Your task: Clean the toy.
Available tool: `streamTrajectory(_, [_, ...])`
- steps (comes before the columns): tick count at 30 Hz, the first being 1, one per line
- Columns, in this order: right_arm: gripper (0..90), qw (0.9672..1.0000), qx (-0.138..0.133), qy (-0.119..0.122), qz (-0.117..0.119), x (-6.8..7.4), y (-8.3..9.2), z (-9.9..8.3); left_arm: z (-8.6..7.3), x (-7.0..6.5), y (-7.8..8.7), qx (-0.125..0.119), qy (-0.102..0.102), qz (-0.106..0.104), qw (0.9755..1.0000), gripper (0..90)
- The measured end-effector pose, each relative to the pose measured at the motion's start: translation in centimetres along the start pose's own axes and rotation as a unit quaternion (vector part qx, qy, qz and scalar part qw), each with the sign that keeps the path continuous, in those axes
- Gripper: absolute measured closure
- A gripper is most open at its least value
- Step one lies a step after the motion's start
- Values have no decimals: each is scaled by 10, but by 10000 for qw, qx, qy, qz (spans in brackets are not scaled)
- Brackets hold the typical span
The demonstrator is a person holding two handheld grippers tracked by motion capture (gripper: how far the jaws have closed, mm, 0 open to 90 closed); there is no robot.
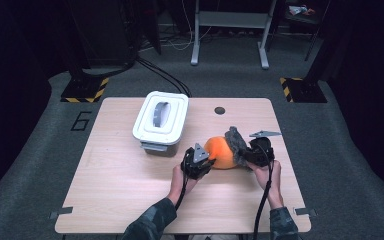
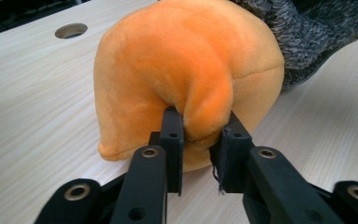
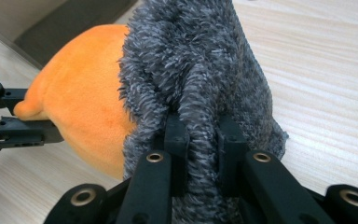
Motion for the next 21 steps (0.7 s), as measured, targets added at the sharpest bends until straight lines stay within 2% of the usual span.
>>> streamTrajectory(3, [785, 9999, -152, 24, 33, 2, 8, 2, 1, 0, 3, 10, 117, -77, 9999, 775])
streamTrajectory(6, [785, 9991, -376, 105, 176, 12, 22, 5, 4, 1, 5, -3, 405, -230, 9989, 774])
streamTrajectory(9, [784, 9981, -414, 290, 358, 32, 33, 9, 9, 0, 8, -78, 611, -375, 9974, 774])
streamTrajectory(10, [784, 9977, -400, 400, 361, 39, 34, 9, 10, -1, 9, -91, 607, -416, 9972, 774])
streamTrajectory(13, [782, 9971, -238, 653, 309, 55, 28, 7, 13, -3, 11, -143, 780, -506, 9956, 776])
streamTrajectory(15, [782, 9966, -140, 790, 180, 59, 18, 4, 12, -2, 11, -64, 765, -477, 9959, 777])
streamTrajectory(18, [785, 9960, -159, 871, 87, 59, 10, 1, 7, 0, 9, 1, 754, -439, 9962, 777])
streamTrajectory(21, [785, 9964, -151, 833, -1, 57, 8, 0, 6, 2, 8, 44, 767, -424, 9961, 777])
Point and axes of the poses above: each handheld gripper's, and its own axes: y roughly backward along the jaws, z roughly out of its top, x roughly to its left, the point moved 5 cm from there along -y, roughly forward along the jaws, and after that the axes turned 12 degrees about -y, right-handed, at the moved point
